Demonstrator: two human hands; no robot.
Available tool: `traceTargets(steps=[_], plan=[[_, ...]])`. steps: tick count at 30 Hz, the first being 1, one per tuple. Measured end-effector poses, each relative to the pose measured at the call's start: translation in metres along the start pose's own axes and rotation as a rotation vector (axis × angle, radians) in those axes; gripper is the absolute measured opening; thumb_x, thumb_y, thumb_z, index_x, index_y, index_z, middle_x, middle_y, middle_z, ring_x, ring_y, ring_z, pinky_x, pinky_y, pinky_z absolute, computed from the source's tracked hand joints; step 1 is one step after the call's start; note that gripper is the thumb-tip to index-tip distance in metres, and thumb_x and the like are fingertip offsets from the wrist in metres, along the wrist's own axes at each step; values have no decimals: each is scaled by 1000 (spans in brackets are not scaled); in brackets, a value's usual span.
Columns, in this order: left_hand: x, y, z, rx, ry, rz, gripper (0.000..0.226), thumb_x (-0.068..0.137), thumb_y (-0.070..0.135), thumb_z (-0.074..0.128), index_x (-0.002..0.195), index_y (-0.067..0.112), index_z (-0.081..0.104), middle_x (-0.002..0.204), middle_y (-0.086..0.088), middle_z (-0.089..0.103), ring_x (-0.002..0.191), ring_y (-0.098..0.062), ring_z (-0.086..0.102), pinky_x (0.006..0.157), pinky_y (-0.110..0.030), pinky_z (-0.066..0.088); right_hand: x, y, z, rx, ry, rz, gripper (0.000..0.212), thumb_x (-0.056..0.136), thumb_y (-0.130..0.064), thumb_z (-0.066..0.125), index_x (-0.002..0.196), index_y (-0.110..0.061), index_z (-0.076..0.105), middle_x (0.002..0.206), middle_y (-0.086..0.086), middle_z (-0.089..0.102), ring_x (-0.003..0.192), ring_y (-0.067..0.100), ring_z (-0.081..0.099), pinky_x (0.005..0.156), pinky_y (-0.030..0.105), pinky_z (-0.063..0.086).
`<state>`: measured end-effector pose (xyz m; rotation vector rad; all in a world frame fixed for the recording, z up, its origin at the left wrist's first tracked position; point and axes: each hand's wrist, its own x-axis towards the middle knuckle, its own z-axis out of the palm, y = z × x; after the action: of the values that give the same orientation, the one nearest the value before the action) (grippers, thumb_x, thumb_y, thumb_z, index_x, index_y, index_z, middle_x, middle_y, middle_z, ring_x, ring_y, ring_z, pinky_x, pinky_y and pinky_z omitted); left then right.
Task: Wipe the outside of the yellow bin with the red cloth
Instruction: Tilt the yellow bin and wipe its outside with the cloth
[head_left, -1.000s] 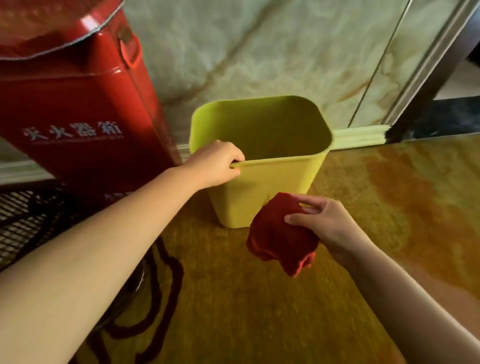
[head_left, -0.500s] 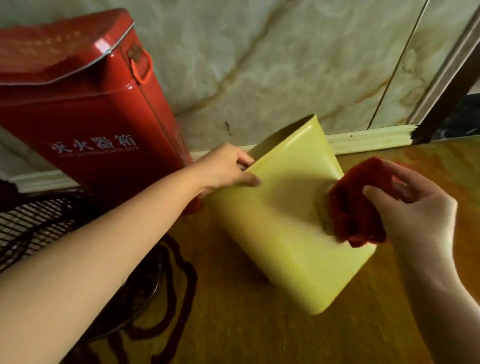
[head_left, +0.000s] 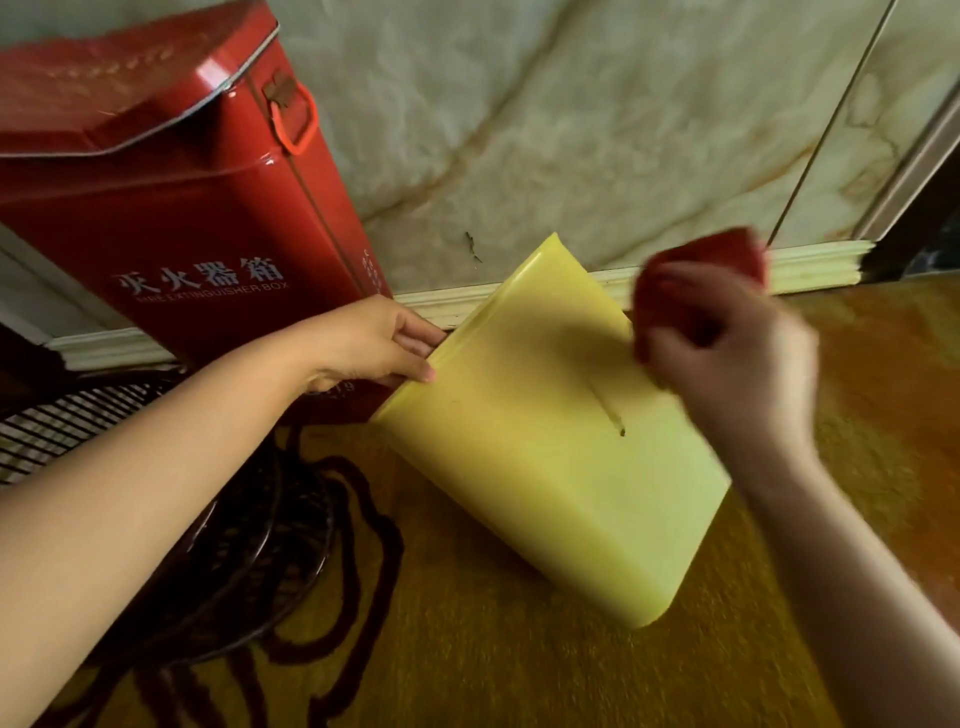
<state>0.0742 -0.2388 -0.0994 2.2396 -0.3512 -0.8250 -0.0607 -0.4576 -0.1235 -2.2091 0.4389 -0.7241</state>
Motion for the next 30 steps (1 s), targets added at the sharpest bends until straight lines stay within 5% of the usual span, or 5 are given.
traceTargets(steps=[5, 9, 18, 25, 30], plan=[[1, -8, -2, 23, 43, 1, 43, 74, -5, 63, 105, 26, 62, 93, 7, 67, 73, 5, 59, 62, -14, 49, -9, 12, 60, -170, -200, -218, 39, 89, -39, 45, 125, -28, 53, 123, 1, 65, 122, 25, 52, 103, 47, 26], [2, -16, -3, -68, -46, -22, 42, 79, -1, 58, 115, 21, 59, 101, 5, 69, 77, 1, 66, 65, -13, 53, -11, 37, 93, -332, -317, -261, 65, 83, -67, 26, 142, -48, 6, 159, -6, 4, 146, 23, -6, 107, 68, 6], [6, -39, -8, -40, 32, -18, 44, 83, 0, 54, 119, 26, 51, 92, 12, 72, 76, 5, 63, 61, -9, 48, -76, 48, 111, -388, -432, -370, 58, 88, -61, 26, 142, -49, 9, 158, -6, 12, 145, 30, 1, 100, 76, 14], [26, -24, 3, -13, 30, 28, 48, 82, 6, 58, 128, 11, 47, 119, -9, 63, 93, -4, 59, 70, -19, 46, -17, 136, 79, -279, -286, 337, 54, 86, -59, 17, 134, -59, -8, 158, -11, -7, 145, 14, -10, 109, 67, 9], [36, 14, 6, 37, -29, 197, 46, 79, -5, 57, 119, 19, 53, 102, 12, 65, 82, 10, 62, 76, -5, 47, -62, 88, 88, -235, -189, 205, 58, 85, -52, 11, 138, -48, -11, 153, -15, -12, 142, 7, -13, 113, 61, 6]])
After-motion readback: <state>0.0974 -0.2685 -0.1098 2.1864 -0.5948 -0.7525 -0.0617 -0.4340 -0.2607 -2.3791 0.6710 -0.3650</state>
